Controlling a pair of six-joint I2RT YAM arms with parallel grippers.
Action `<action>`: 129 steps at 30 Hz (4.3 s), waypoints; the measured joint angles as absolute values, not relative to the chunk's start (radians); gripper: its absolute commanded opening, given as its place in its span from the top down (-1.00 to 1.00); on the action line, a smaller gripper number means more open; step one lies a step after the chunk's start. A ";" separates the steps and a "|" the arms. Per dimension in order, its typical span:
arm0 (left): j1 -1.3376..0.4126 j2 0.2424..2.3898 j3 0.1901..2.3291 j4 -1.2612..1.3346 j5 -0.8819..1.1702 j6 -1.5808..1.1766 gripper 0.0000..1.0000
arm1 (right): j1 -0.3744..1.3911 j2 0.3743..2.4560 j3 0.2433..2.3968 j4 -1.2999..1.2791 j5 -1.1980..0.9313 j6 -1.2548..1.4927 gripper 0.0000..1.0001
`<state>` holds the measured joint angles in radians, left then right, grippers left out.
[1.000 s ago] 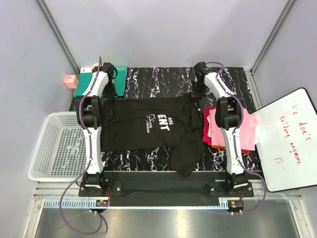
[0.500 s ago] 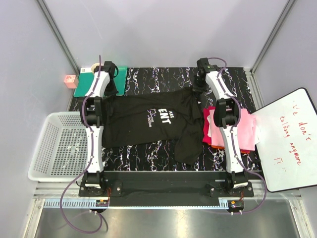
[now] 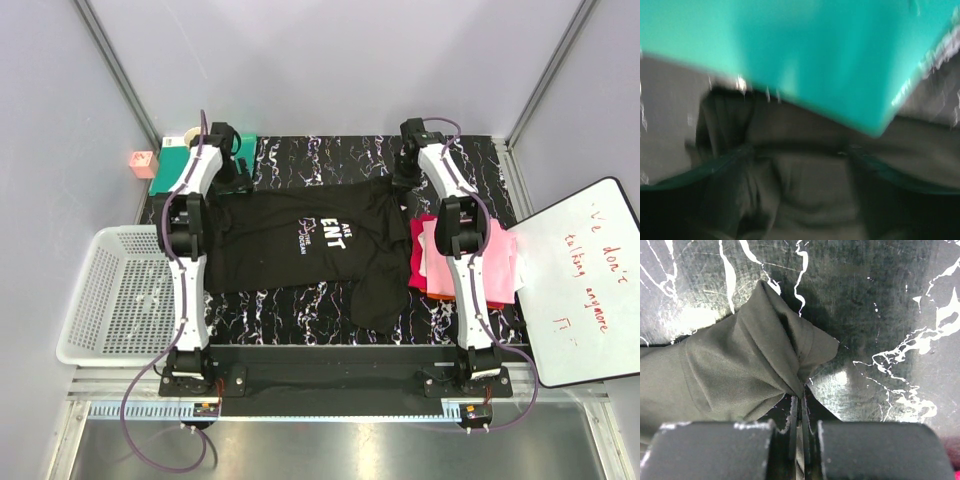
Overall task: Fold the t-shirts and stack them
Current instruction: Fold the tshirt
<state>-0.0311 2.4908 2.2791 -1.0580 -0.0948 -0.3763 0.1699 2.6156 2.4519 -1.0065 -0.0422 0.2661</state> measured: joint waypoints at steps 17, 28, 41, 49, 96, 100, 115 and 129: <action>-0.109 1.746 1.783 -0.987 0.009 -0.299 -0.98 | 0.169 2.328 2.296 -0.996 -0.052 0.231 -0.86; -0.141 1.486 1.241 -1.015 0.049 -0.345 -0.98 | 0.180 1.540 1.547 -0.952 -0.213 0.215 -0.69; -0.246 1.303 0.853 -0.961 0.038 -0.454 -0.98 | 0.353 1.077 0.970 -0.965 -0.205 0.405 -0.47; -0.262 1.369 0.859 -0.952 -0.067 -0.512 -0.98 | 0.388 1.041 0.799 -0.880 -0.247 0.529 -0.37; -0.170 1.783 1.094 -1.008 -0.174 -0.493 0.54 | 0.458 1.311 0.605 -0.636 -0.429 0.656 0.78; -0.168 1.831 1.118 -1.005 -0.188 -0.479 1.00 | 0.458 1.311 0.646 -0.637 -0.429 0.649 0.78; -0.163 1.818 1.183 -1.001 -0.194 -0.440 1.00 | 0.459 1.314 0.851 -0.728 -0.326 0.581 0.85; -0.163 1.876 1.634 -1.134 -0.262 -0.434 1.00 | 0.446 1.456 1.228 -0.817 -0.154 0.429 0.86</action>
<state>-0.1631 1.8763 1.6341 -1.1343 -0.2623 -0.4335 0.4458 1.4563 1.2278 -0.8173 -0.1543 0.4294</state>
